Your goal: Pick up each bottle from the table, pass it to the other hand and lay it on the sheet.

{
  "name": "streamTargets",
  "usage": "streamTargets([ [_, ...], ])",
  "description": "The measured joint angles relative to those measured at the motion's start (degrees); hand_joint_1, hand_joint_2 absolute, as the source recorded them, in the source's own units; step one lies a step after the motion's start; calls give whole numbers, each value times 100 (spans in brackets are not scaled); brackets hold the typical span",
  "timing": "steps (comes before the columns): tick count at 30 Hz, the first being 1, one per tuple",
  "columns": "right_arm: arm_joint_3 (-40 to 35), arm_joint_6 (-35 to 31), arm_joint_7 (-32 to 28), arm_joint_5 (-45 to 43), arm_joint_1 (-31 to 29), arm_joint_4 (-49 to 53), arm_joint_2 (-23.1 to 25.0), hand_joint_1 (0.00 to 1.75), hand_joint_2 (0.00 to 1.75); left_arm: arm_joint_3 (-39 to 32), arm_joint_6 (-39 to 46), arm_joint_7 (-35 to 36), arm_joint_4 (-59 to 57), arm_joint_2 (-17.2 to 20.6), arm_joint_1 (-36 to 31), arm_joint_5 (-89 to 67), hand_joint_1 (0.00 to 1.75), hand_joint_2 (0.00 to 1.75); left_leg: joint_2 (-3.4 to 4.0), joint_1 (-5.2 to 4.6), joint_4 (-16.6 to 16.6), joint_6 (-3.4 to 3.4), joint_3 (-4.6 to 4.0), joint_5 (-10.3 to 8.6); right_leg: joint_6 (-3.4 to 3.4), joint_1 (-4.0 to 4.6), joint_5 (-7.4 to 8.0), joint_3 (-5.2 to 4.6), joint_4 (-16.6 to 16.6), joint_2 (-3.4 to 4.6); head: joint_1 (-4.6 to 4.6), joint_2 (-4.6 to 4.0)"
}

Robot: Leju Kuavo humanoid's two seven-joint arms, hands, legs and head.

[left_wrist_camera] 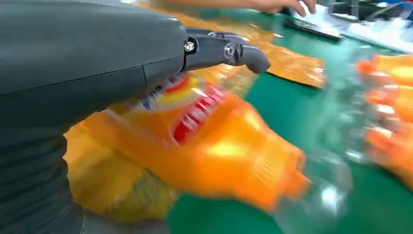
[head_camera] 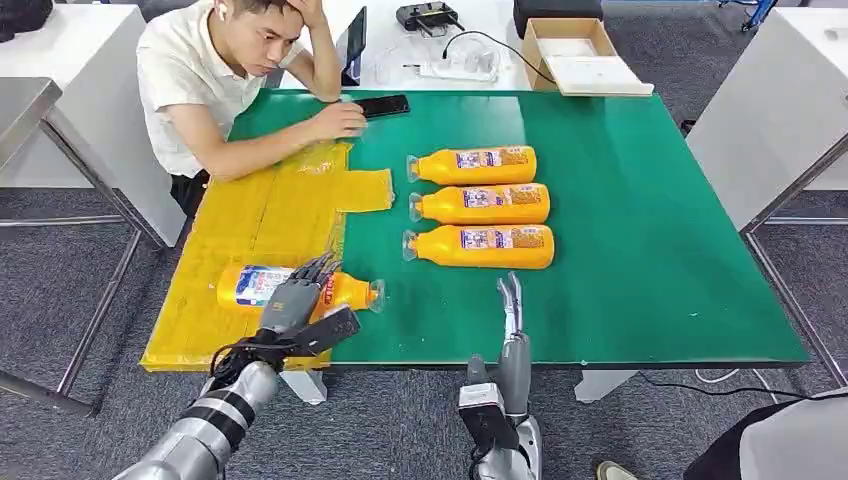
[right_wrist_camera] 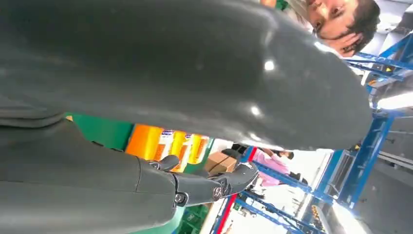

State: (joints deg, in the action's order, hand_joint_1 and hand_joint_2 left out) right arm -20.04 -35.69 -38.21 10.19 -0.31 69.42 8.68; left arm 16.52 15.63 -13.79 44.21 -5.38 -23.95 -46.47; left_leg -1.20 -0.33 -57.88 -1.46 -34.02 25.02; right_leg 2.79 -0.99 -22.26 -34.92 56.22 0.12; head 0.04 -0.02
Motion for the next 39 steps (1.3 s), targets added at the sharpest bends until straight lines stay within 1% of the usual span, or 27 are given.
streamTargets([
  [4,0,-2,0,-2,1,-15,-9,0,0,81,39,-113,499,7,321,194,0,175,1,1,0,0,-18,1,0,1,0,-19,1,0,-2,0],
  [5,0,-9,0,-11,2,-17,-13,0,0,85,0,-257,635,7,418,458,0,175,2,2,0,0,-22,1,0,2,-1,-26,1,1,0,2],
  [6,-2,-13,0,-24,6,-17,-15,0,0,83,-62,-456,843,7,559,905,0,175,6,3,0,1,-26,1,0,3,-1,-30,1,2,-2,0],
  [9,-26,-50,0,-22,59,-17,-48,0,0,63,-223,-1286,1784,-83,1074,2923,0,175,9,3,0,5,-31,6,-2,3,-4,-36,1,6,0,2],
  [10,-35,-59,0,38,85,-17,-57,0,175,48,-271,-1529,2109,-131,1273,3529,0,175,9,3,0,5,-32,9,-2,2,-6,-37,1,6,-4,2],
  [12,-31,-61,0,270,135,-11,-61,0,175,9,-255,-2017,2871,-252,1642,4606,0,175,9,3,0,7,-36,15,-3,2,-9,-41,1,6,-2,2],
  [14,-22,-61,0,573,150,-11,-61,0,175,-33,90,-2355,3534,-359,1916,4993,0,175,7,3,0,7,-40,17,-2,2,-11,-44,-1,5,0,2],
  [16,31,-61,0,1015,139,-15,-55,0,175,-107,416,-2405,3997,-424,2067,5242,0,175,6,3,0,6,-41,18,-2,2,-11,-44,-3,5,-2,2],
  [18,174,-61,0,1464,86,-102,-57,0,175,-225,553,-2420,4339,-474,2187,5324,0,175,6,3,0,7,-40,18,-2,3,-10,-43,-3,5,-2,2],
  [21,365,-61,61,1721,-95,-440,-105,0,175,-334,643,-2429,4591,-485,2304,5314,0,175,7,3,0,6,-36,15,-2,3,-8,-41,-2,5,-2,2],
  [23,588,-63,359,2627,-230,-678,-184,0,175,-439,651,-2418,4700,-485,2372,5364,0,175,7,3,0,4,-34,13,-2,2,-6,-39,-2,5,-2,2],
  [25,1030,-63,759,3934,-373,-870,-238,0,175,-549,520,-2387,4783,-485,2438,5513,0,175,7,2,-1,-1,-35,10,-1,2,-5,-38,-2,4,-4,0],
  [26,1262,-66,924,4359,-466,-1003,-280,0,175,-594,461,-2383,4825,-485,2472,5512,0,175,5,2,-1,-1,-35,9,-1,2,-5,-37,-2,4,-2,2],
  [27,1463,-66,1071,4560,-575,-1152,-339,0,175,-618,424,-2383,4871,-485,2512,5512,0,175,3,1,-1,-2,-36,9,-1,1,-5,-36,-1,2,-2,0],
  [29,1742,-68,1375,4743,-769,-1412,-444,0,175,-656,396,-2381,4949,-492,2586,5512,0,175,4,0,-1,-2,-36,9,-1,0,-5,-36,-2,2,0,0],
  [32,1971,-70,1672,4872,-982,-1750,-564,0,175,-666,396,-2372,5034,-505,2635,5508,0,175,6,0,-2,-2,-37,11,0,0,-4,-37,-3,3,0,2],
  [39,2065,-70,1989,5016,-1307,-2375,-723,0,175,-669,396,-2300,5080,-549,2643,5493,0,175,5,3,-2,-1,-37,11,-1,4,-6,-39,-2,3,-2,2],
])
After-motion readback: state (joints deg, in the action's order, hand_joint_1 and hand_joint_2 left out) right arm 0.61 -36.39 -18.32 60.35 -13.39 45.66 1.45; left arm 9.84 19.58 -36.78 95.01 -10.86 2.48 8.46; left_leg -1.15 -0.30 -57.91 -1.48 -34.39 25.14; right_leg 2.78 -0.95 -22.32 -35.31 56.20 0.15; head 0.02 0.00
